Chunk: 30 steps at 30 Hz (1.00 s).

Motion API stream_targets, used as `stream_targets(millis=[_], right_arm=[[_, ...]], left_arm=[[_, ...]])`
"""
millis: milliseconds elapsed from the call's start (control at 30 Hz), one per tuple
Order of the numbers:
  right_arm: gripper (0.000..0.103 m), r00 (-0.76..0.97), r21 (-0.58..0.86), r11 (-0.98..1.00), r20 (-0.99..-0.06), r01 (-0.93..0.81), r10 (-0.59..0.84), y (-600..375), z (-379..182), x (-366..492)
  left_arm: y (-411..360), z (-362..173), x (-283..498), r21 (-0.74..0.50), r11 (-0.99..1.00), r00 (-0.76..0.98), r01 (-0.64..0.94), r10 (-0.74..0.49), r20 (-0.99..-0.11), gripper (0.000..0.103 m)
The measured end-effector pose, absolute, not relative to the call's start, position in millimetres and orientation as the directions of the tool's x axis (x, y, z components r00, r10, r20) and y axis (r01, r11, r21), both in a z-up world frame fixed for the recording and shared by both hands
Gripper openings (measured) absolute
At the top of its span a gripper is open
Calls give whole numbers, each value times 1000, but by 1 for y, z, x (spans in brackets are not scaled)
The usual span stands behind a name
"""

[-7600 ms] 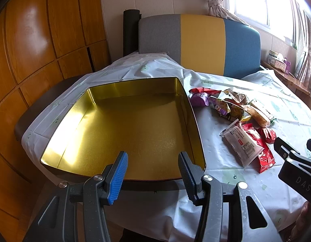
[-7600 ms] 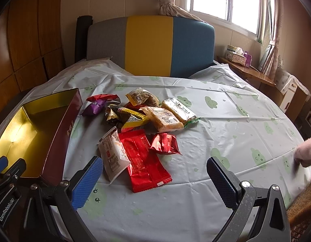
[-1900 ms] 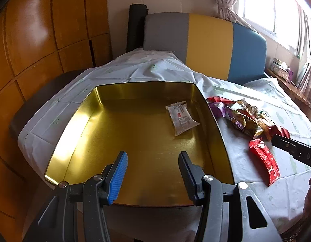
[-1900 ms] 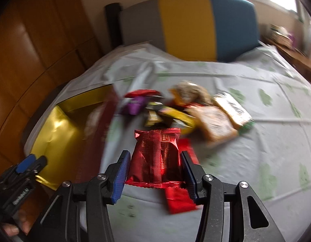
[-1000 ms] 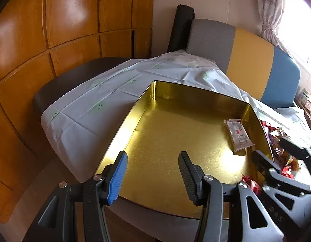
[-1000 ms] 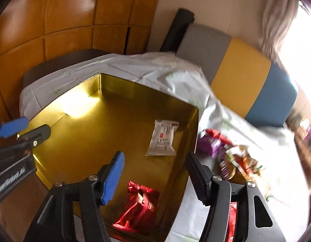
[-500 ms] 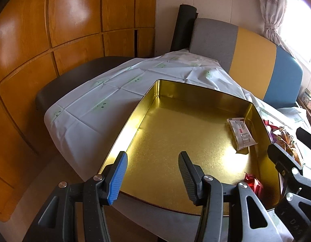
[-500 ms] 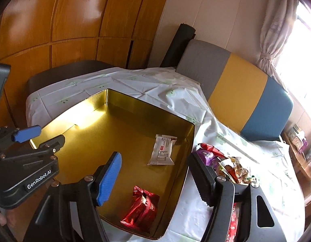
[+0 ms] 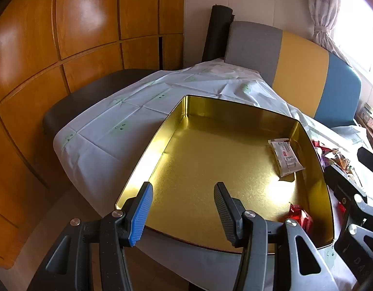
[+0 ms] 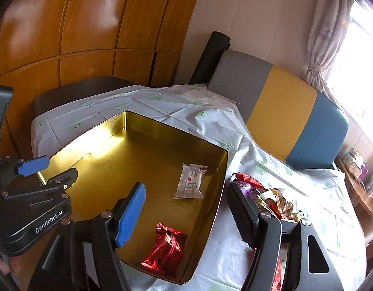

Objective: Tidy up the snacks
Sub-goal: 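Carry the red foil packet into the gold tin and release it, then grasp the long red wrapper with the left tool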

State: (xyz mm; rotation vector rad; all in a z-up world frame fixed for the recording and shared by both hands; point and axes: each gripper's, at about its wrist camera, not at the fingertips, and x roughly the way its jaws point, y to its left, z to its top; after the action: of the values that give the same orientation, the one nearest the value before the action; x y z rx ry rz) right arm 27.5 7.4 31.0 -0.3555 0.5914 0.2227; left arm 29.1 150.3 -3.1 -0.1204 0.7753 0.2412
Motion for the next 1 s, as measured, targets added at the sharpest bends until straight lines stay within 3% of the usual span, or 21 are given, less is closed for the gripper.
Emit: stream_targets(millis=[467,1000], right_arm=[[80,784,-215,948,-618,-234,53,-50,25,34],[80,669,-180,982,-724,51,-167,-222,15,51]], left_arm=[[133,6,30,-26,980,708,-197,124,-695,53],[31,33,38,-27,981,723,191,-159,-673,53]])
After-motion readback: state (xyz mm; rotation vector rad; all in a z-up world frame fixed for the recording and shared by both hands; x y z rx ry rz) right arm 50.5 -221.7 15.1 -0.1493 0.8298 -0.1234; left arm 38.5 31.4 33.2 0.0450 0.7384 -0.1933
